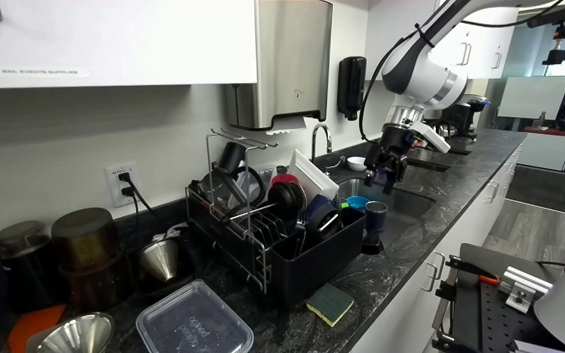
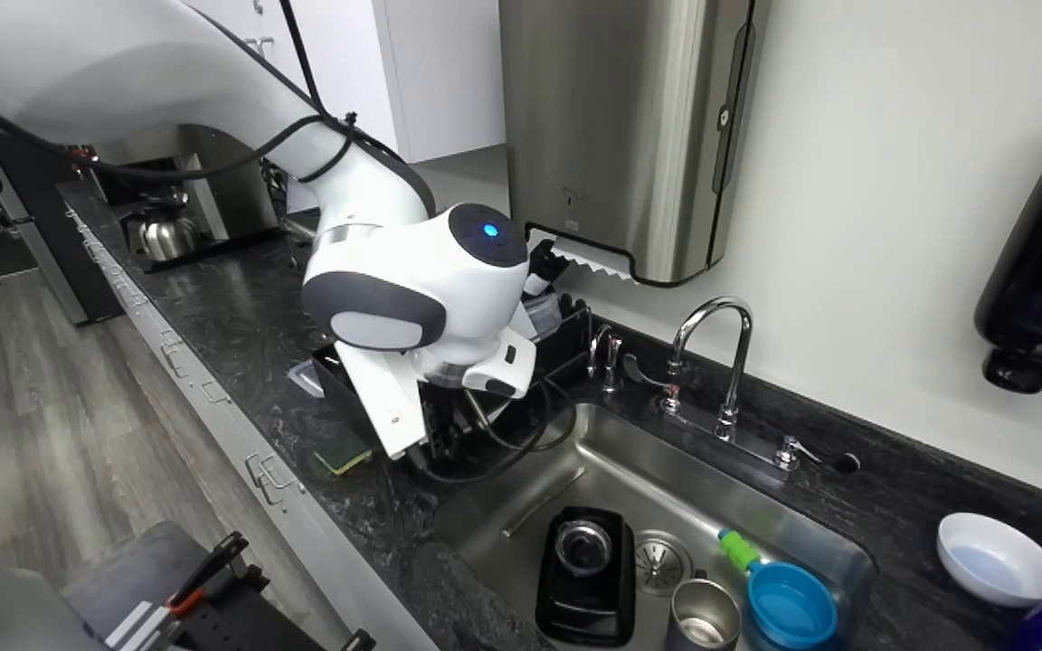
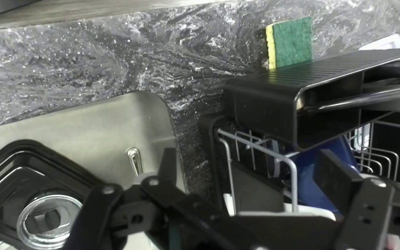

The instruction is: Take the straw out of the sink and put it in the cutlery compartment, pick the lid on the tray, place it on the cup in the sink, lift the cup, drop it in the sink then move the pan in the sink to the left

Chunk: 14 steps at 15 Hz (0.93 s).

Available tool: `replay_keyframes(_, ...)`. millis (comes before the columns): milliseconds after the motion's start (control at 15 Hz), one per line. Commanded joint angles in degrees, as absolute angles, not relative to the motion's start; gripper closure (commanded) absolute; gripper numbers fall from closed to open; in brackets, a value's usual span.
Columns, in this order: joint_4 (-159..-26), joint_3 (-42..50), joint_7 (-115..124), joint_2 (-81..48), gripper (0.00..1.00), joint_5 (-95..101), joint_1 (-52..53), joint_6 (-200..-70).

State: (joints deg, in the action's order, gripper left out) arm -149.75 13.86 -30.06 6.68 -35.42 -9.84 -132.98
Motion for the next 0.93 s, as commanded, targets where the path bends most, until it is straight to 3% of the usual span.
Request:
replay_keyframes(0, -150.3, 13.3, -28.1, 5.7, 0.0, -35.1, -9.4, -138.1)
replay_keyframes(867, -145.3, 14.5, -22.6, -0.7, 0.0, -29.5, -11.8, -142.4)
